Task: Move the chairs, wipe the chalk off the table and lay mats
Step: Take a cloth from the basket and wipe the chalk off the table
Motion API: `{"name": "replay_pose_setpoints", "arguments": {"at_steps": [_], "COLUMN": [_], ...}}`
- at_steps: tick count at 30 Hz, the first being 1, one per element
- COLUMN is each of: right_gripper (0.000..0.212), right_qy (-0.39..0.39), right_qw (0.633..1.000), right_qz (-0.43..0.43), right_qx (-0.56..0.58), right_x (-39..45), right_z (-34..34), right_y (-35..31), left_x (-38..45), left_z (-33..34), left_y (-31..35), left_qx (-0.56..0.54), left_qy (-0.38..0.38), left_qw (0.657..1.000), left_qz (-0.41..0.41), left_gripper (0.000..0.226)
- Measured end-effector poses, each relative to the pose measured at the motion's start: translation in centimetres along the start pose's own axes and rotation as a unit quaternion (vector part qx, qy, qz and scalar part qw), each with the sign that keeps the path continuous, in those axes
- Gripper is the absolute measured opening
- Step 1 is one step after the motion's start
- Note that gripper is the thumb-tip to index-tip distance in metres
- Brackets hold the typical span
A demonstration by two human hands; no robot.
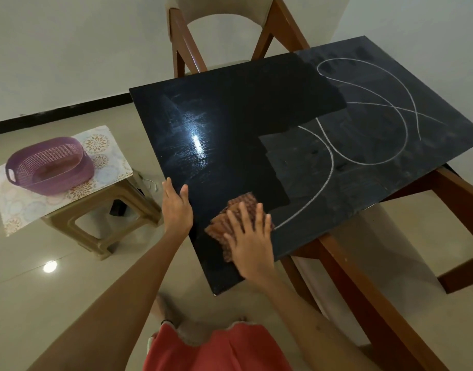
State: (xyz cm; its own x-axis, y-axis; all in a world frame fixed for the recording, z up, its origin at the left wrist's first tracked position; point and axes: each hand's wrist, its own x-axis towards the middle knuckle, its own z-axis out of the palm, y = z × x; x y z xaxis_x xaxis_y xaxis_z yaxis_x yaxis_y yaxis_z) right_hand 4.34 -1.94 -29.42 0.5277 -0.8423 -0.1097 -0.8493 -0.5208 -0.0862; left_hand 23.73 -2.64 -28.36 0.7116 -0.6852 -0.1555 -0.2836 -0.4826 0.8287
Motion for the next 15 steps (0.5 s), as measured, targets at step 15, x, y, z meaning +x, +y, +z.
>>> {"name": "replay_pose_setpoints", "arguments": {"at_steps": [15], "right_gripper": [0.059], "right_qy": [-0.011], "right_qw": [0.999], "right_qz": [0.034], "right_qx": [0.014], "right_x": [-3.6], "right_z": [0.0], "right_y": [-2.5], "left_x": [-3.2], "left_z": [-0.8], "left_y": [-2.3], "left_qx": [0.031], "left_qy": [0.013], "left_qw": [0.999], "left_qz": [-0.009], "left_gripper": [0.059]}}
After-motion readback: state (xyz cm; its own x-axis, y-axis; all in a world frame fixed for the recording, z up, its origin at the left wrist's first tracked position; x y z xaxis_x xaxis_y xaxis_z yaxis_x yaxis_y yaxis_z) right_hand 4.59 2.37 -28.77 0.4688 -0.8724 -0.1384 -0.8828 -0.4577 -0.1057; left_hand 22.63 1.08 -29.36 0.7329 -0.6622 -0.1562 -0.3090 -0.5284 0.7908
